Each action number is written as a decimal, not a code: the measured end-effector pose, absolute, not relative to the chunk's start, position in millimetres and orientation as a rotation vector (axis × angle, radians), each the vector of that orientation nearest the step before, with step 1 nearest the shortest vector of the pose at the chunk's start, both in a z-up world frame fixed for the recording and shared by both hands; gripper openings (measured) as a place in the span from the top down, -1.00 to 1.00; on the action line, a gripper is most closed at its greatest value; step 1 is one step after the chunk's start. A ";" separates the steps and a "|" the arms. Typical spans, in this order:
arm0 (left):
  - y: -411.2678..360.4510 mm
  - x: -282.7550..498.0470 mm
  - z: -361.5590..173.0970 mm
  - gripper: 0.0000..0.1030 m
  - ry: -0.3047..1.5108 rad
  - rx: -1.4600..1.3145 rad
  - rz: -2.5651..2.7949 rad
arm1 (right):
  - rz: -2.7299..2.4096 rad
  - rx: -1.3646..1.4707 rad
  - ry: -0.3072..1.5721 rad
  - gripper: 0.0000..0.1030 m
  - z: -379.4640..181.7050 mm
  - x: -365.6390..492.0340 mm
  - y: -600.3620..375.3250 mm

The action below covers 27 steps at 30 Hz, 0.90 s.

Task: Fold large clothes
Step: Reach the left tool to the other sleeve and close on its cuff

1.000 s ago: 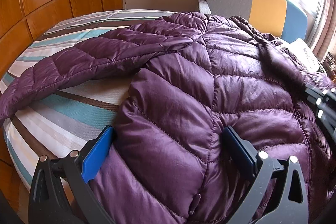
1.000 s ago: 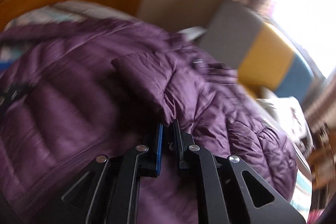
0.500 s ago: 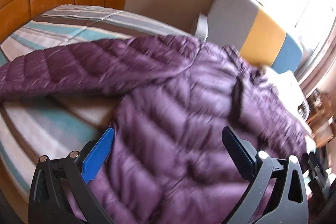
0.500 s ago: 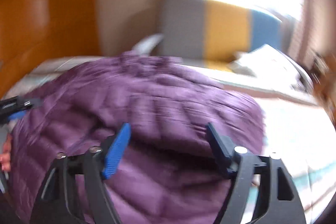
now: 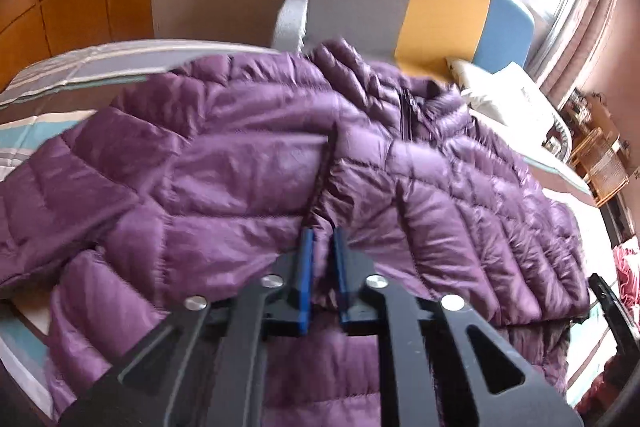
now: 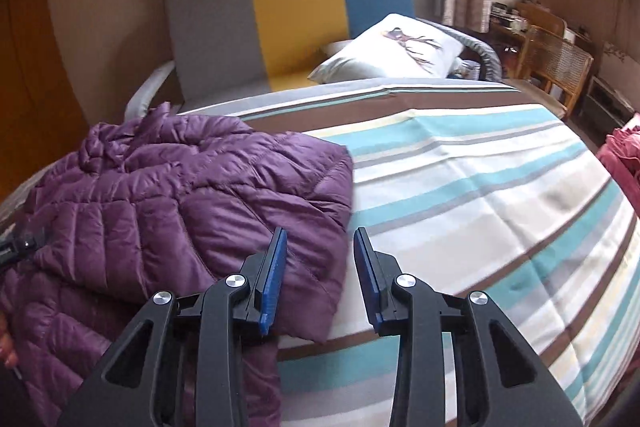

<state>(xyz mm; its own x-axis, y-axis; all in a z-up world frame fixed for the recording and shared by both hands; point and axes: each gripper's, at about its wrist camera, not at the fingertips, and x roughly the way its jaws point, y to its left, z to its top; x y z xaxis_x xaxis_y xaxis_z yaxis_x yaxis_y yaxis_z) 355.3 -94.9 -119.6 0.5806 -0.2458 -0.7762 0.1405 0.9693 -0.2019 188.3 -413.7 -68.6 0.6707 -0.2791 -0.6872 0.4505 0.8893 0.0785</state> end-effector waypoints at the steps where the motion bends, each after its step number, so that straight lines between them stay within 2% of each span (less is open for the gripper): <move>1: -89.0 353.5 -117.2 0.84 0.916 -0.122 -0.213 | -0.395 0.249 0.729 0.32 -70.2 195.2 -411.8; 8: -55.0 335.9 -134.2 0.82 0.899 -0.130 -0.173 | -0.306 0.224 0.838 0.32 -97.8 244.3 -390.7; 13: -51.7 334.5 -141.3 0.69 0.896 -0.143 -0.178 | -0.311 0.193 0.859 0.32 -107.5 254.6 -387.3; 15: -52.9 333.0 -138.0 0.36 0.897 -0.129 -0.164 | -0.305 0.208 0.857 0.32 -105.1 253.3 -388.8; 17: -49.7 326.0 -129.6 -0.64 0.886 -0.135 -0.167 | -0.315 0.216 0.829 0.32 -94.4 243.5 -390.1; 18: -45.7 316.6 -119.7 -0.70 0.840 -0.137 -0.132 | -0.321 0.221 0.805 0.32 -87.4 236.5 -390.7; 21: -42.8 300.4 -102.7 -0.65 0.759 -0.149 -0.102 | -0.308 0.216 0.718 0.32 -65.0 216.2 -379.7; 24: -65.3 304.5 -94.4 -0.52 0.744 -0.115 -0.136 | -0.274 0.191 0.753 0.32 -66.6 219.9 -366.8; 26: -87.4 315.6 -97.1 -0.24 0.779 -0.069 -0.177 | -0.294 0.154 0.798 0.32 -76.7 226.3 -362.2; 27: -98.4 322.1 -100.8 -0.22 0.800 -0.042 -0.189 | -0.307 0.145 0.816 0.32 -83.5 227.6 -362.7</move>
<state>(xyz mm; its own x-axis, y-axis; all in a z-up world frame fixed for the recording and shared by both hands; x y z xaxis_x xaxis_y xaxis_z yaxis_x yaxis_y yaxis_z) 322.1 -98.4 -100.8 0.6805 -0.1843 -0.7091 0.1526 0.9823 -0.1089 227.6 -362.7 -83.5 0.6440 -0.2134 -0.7347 0.3240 0.9460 0.0092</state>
